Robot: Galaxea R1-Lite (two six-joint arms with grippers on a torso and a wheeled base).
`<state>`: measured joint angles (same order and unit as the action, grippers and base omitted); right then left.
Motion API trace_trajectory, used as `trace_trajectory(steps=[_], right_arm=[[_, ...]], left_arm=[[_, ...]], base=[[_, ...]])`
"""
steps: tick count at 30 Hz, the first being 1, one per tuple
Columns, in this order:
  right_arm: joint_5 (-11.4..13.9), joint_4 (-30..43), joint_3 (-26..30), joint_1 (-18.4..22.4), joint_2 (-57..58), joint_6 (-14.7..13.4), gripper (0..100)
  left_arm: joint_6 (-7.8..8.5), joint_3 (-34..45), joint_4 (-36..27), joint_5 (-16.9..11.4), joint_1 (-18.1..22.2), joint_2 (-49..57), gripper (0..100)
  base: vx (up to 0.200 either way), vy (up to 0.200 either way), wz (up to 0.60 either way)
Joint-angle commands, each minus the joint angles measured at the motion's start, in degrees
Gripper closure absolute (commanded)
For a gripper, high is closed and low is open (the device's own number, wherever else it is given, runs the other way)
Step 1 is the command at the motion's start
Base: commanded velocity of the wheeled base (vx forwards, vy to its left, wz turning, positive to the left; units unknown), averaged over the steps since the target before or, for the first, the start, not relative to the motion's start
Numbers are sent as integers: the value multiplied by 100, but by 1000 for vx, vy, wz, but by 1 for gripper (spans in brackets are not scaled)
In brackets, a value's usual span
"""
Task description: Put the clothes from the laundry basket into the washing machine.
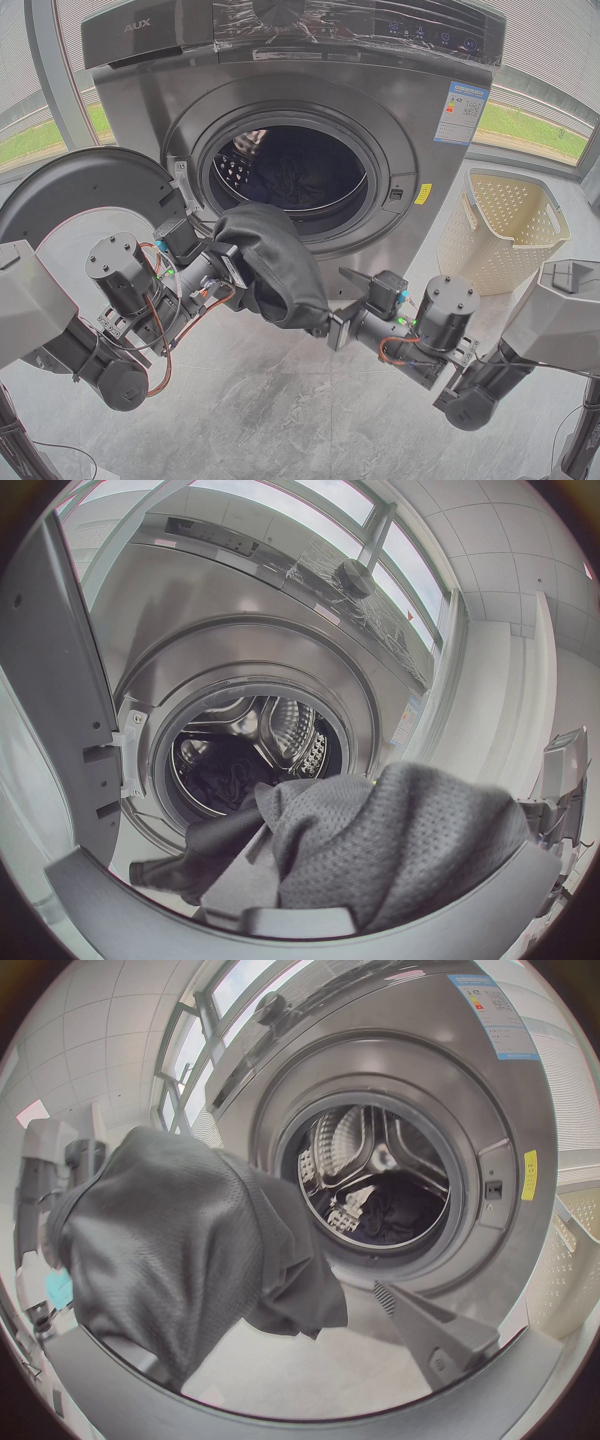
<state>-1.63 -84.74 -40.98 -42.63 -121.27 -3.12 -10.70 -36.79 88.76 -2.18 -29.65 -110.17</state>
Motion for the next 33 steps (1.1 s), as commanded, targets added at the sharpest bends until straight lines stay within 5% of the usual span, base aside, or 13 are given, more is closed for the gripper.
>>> trace_trajectory(steps=[1,7,12,16,27,33], right_arm=[[480,-280,1673,-184,904,180,0],[717,-386,2402,62,1211,110,0],[568,-386,2552,220,1229,119,0],[216,-386,2481,413,1202,110,0],[199,-386,2437,695,1185,40,0],[190,-386,2455,695,1167,31,0]], left_arm=[[16,199,1,69,12,153,100],[-2,541,1,-19,29,479,100],[42,831,10,-125,20,698,100],[60,1262,1,-133,3,927,100],[95,1517,1,-142,-15,830,100],[473,1552,10,-142,135,610,100]], base=[[0,0,0],[0,0,0],[0,0,0],[0,0,0],[0,0,0],[0,0,0]])
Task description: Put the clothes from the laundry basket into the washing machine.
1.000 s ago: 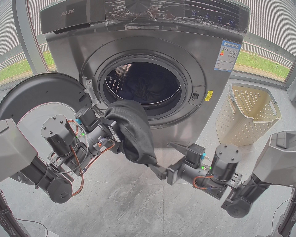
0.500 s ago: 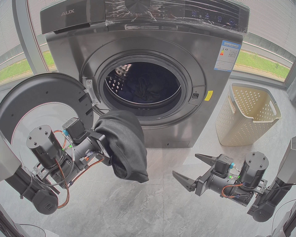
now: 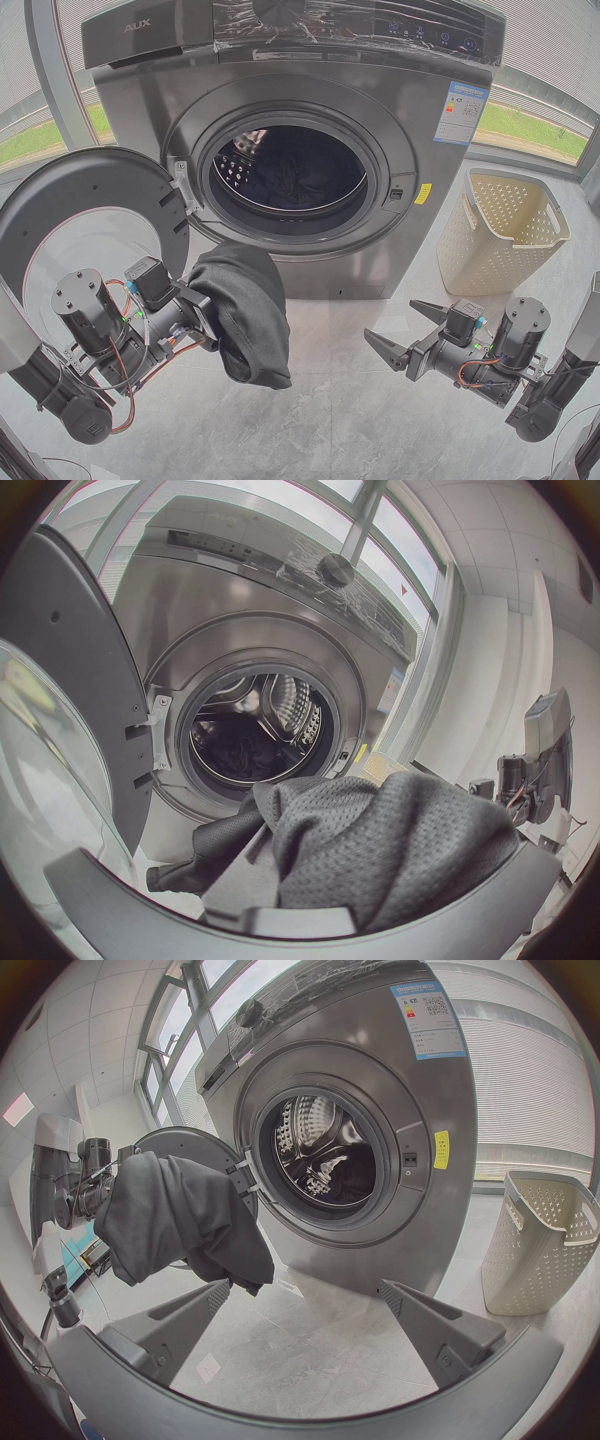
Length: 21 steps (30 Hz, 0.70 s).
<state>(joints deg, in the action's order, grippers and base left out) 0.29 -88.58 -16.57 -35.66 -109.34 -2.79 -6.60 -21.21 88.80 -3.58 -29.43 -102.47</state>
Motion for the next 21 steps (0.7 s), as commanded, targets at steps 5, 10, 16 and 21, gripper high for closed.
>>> trace_trajectory(steps=[5,10,16,21], right_arm=[[-3,-2,4,6,-26,-2,0],[-3,-2,4,-29,-26,-11,0],[-56,-2,13,-47,-79,-11,0],[-56,-2,13,-64,-114,-11,0]], left_arm=[[71,12,6,-151,183,-124,100],[97,47,6,-239,148,-185,100],[106,82,15,-239,130,-361,100],[106,91,15,-239,86,-449,100]], base=[[120,0,0],[200,0,0],[200,0,0],[160,0,0]])
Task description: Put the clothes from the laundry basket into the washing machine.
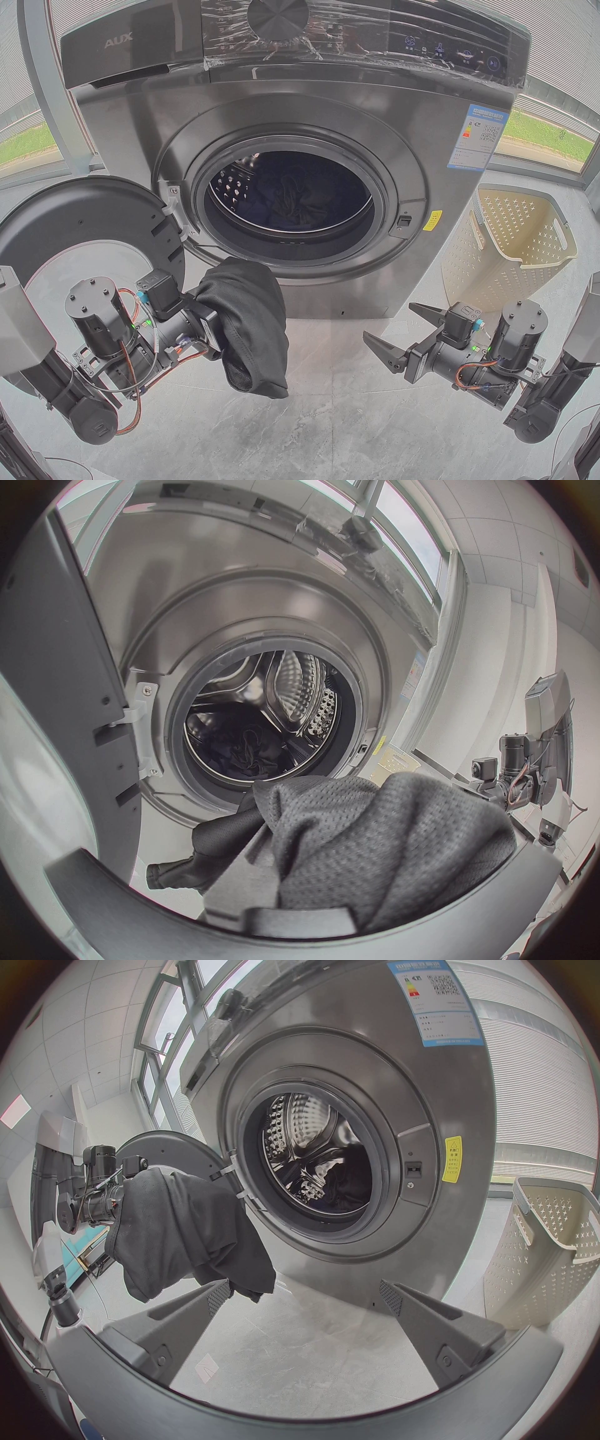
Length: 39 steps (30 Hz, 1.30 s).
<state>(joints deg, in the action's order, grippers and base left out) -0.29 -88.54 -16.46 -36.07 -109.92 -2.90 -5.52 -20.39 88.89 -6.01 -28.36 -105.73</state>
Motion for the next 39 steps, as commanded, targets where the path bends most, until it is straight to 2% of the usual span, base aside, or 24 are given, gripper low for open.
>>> trace_trajectory(steps=[1,26,32,39], right_arm=[[3,-5,2,-23,-56,0,0],[3,-5,2,-31,-56,0,0],[3,3,20,-31,-56,0,0],[3,3,29,-31,-56,0,0]], left_arm=[[-1,0,5,3,-30,-123,100],[86,123,14,47,-258,-220,100],[104,132,5,47,-267,-238,100],[245,220,5,47,-408,-255,100]], base=[[0,0,0],[0,0,0],[200,0,0],[0,0,0]])
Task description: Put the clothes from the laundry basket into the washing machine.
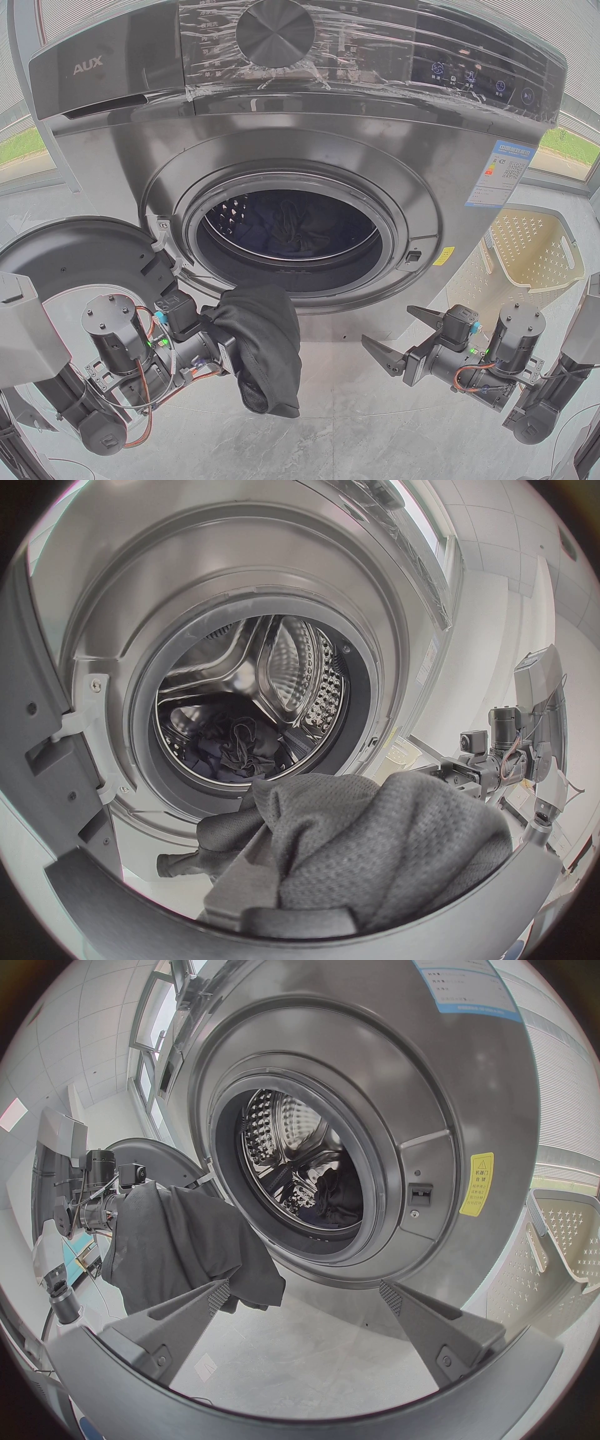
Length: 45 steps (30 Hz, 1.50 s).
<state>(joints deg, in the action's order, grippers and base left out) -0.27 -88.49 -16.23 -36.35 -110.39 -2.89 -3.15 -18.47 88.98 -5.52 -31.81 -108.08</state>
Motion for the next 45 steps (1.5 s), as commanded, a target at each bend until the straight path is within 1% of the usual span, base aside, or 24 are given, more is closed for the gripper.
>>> trace_trajectory(steps=[1,2,11,29,31,36,37,38,45], right_arm=[[0,-1,5,-12,-9,-1,0],[0,-1,5,-12,-9,-1,0],[0,-1,14,-21,-18,-1,0],[-17,-1,23,-100,-18,-1,0],[-17,-1,32,-109,-27,-10,0],[-26,-1,14,-223,-18,-36,0],[-26,-1,14,-241,-18,-45,0],[-26,-1,23,-241,-18,-45,0],[-26,-1,5,-241,8,-36,0]], left_arm=[[7,28,-3,-1,-80,-20,100],[7,36,5,-1,-80,-38,100],[7,28,5,7,-89,-108,100],[-2,89,14,7,-318,-178,100],[-2,115,14,7,-379,-169,100],[7,-34,14,25,-678,-178,100],[-11,-52,14,51,-713,-178,100],[-72,-52,5,69,-731,-178,100],[-125,-16,5,69,-695,-108,100]], base=[[0,0,0],[0,0,0],[200,0,0],[0,0,0],[0,0,0],[0,0,0],[0,0,0],[0,0,0],[0,0,0]])
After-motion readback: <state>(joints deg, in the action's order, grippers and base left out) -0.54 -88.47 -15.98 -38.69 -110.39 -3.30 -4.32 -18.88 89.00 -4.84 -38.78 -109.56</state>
